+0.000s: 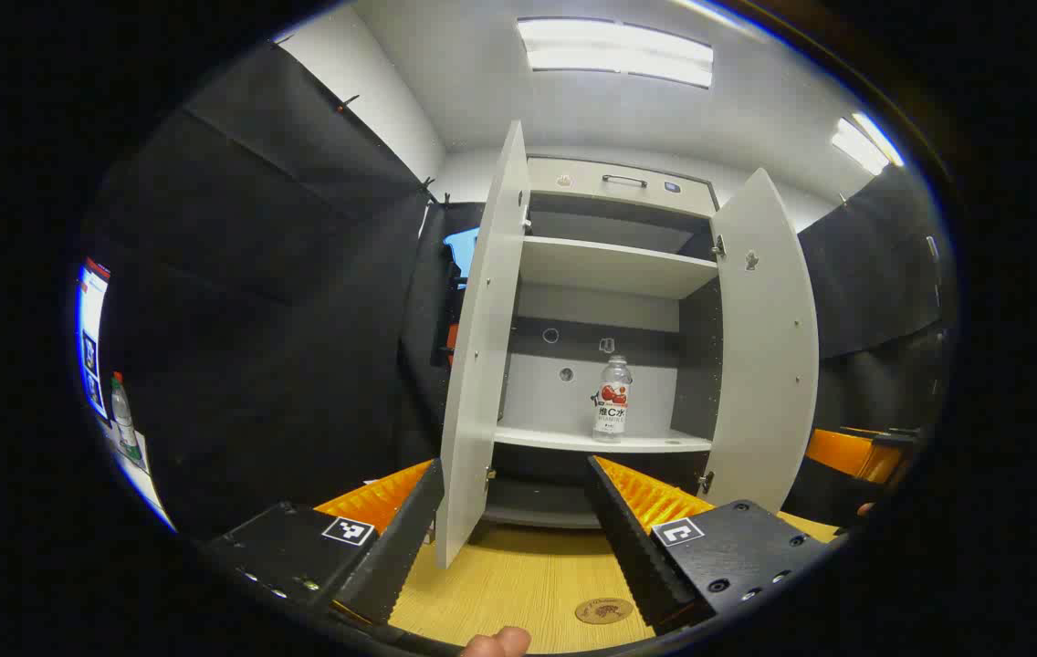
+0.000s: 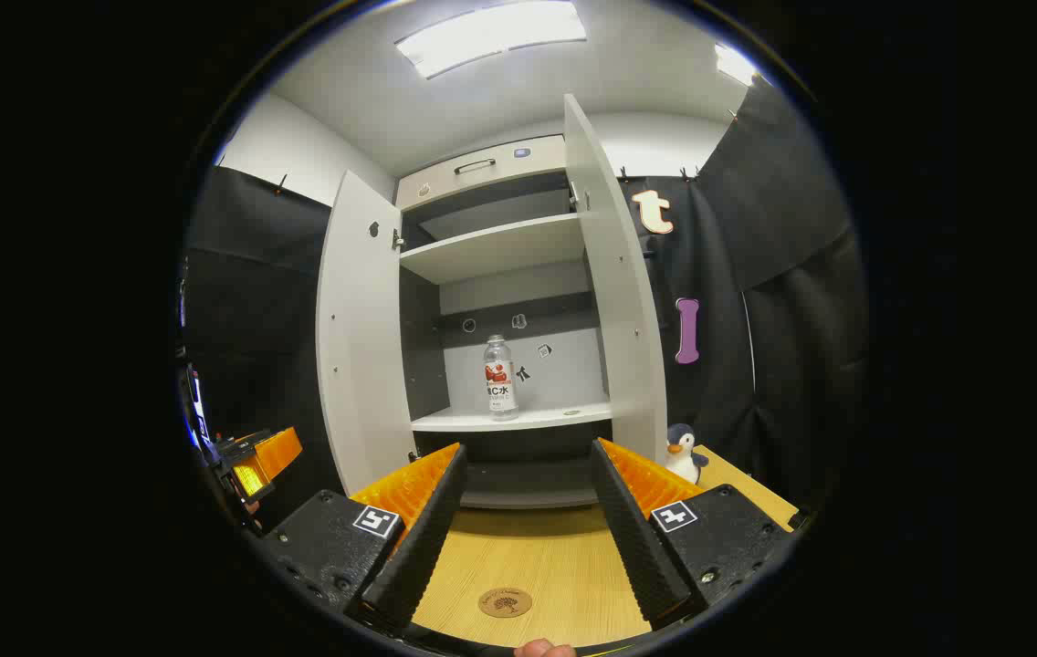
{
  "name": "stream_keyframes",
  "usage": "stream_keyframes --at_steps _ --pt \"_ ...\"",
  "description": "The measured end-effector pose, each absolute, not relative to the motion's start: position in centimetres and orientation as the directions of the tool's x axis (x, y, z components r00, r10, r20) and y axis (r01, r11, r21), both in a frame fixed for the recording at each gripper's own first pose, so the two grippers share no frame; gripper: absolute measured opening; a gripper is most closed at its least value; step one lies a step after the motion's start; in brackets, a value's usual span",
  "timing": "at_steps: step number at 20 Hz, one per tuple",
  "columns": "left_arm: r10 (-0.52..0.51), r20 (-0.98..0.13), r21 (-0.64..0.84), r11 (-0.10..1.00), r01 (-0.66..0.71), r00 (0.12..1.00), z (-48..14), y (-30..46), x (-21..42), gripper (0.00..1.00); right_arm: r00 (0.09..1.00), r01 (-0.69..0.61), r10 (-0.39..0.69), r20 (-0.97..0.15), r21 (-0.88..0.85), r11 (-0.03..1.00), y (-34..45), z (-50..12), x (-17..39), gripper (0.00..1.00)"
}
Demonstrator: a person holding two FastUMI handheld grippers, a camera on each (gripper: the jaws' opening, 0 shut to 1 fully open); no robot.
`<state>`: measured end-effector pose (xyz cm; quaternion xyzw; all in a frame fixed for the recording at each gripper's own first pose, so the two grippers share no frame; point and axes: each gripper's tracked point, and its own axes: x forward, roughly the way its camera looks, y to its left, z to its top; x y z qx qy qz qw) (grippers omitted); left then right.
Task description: Grasp the bottle in the cabinet with the left hand and place it on the coaster, then close the right door with the right hand and the left door with the left hand.
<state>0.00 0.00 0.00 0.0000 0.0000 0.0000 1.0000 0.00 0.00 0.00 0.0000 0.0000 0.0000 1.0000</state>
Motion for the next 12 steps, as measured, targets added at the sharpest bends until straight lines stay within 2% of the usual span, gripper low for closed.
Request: stream_keyframes --at_steps 1,2,3,12 --pt "-0.003 -0.005 0.001 1.000 0.003 1.000 -0.1 -0.1 0.0 0.99 1.000 0.002 -0.002 -0.002 0.002 1.000 0.0 -0.1 0.0 0.83" --pt "-0.003 -0.006 0.003 1.000 0.003 1.000 -0.2 -0.1 0.0 0.95 1.000 0.001 -0.001 0.001 0.003 1.000 0.0 0.1 0.1 0.82" --pt "0.000 -0.003 0.005 1.000 0.000 1.000 -0.2 -0.1 0.0 1.00 1.000 0.003 -0.003 0.006 -0.001 1.000 0.0 0.2 0.2 0.82" --pt "-0.029 -0.037 -0.008 1.000 0.029 0.999 -1.3 -1.2 0.3 0.99 1.000 0.007 -0.007 -0.018 -0.024 1.000 -0.2 -0.5 -0.1 0.82"
